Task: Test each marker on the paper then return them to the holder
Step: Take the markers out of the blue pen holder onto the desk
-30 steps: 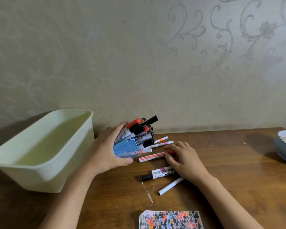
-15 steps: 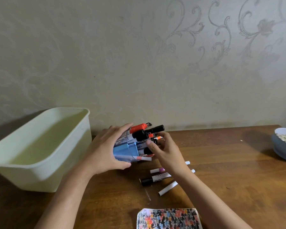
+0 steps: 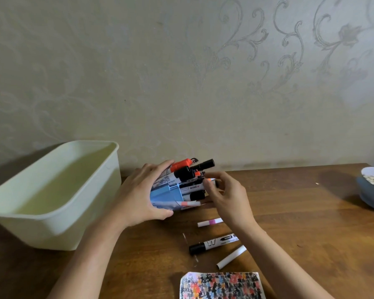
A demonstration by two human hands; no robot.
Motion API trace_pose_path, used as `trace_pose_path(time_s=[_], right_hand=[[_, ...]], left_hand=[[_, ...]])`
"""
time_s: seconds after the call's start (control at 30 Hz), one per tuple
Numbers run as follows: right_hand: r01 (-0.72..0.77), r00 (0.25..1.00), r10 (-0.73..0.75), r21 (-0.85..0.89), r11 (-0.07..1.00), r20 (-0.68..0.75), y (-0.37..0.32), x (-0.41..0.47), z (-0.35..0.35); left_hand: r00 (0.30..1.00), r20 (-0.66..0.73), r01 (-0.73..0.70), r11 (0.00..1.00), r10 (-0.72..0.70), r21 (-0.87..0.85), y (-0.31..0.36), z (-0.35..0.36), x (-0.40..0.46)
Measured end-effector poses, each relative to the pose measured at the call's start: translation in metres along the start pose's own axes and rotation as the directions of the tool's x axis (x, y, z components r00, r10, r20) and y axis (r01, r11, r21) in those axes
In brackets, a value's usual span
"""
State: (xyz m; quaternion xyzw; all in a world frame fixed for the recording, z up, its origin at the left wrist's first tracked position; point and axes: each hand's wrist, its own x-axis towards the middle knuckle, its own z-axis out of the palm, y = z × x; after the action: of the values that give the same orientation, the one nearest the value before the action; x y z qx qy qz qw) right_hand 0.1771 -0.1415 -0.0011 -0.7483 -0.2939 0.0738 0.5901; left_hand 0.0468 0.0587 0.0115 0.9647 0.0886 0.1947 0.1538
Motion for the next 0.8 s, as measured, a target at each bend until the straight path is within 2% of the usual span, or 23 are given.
trace_pose_path(time_s=[0.1,0.2,0.37,0.43,0.6,0.8], right_hand=[[0.044,0.999,-0.046,-0.051,0.998,-0.026,0.005,-0.002,-0.001],[0.052,0.995,-0.054,-0.021,0.998,-0.081,0.007,0.002,-0.009],[-0.02,0.984,0.032,0.069,0.997,-0.175,0.015,0.021,-0.042],[-0.043,0.979,0.052,0.051,0.998,-0.197,0.024,0.026,-0.055],[-0.075,0.997,0.075,-0.031,0.997,-0.006,0.035,0.027,-0.068],[-0.097,0.995,0.096,0.037,0.995,0.031,0.038,0.031,-0.086]], left_hand=[[1.0,0.002,-0.011,0.999,0.011,0.03,0.002,0.002,0.001],[1.0,0.002,0.002,1.0,-0.002,0.022,0.001,0.003,0.002],[0.998,-0.036,0.048,0.997,-0.05,-0.059,-0.003,0.003,0.001],[0.997,-0.047,0.058,0.993,-0.064,-0.107,-0.004,0.002,0.001],[0.997,-0.04,0.066,0.991,-0.071,-0.118,-0.004,0.002,0.001],[0.997,-0.034,0.061,0.989,-0.067,-0.138,-0.004,0.002,0.001]])
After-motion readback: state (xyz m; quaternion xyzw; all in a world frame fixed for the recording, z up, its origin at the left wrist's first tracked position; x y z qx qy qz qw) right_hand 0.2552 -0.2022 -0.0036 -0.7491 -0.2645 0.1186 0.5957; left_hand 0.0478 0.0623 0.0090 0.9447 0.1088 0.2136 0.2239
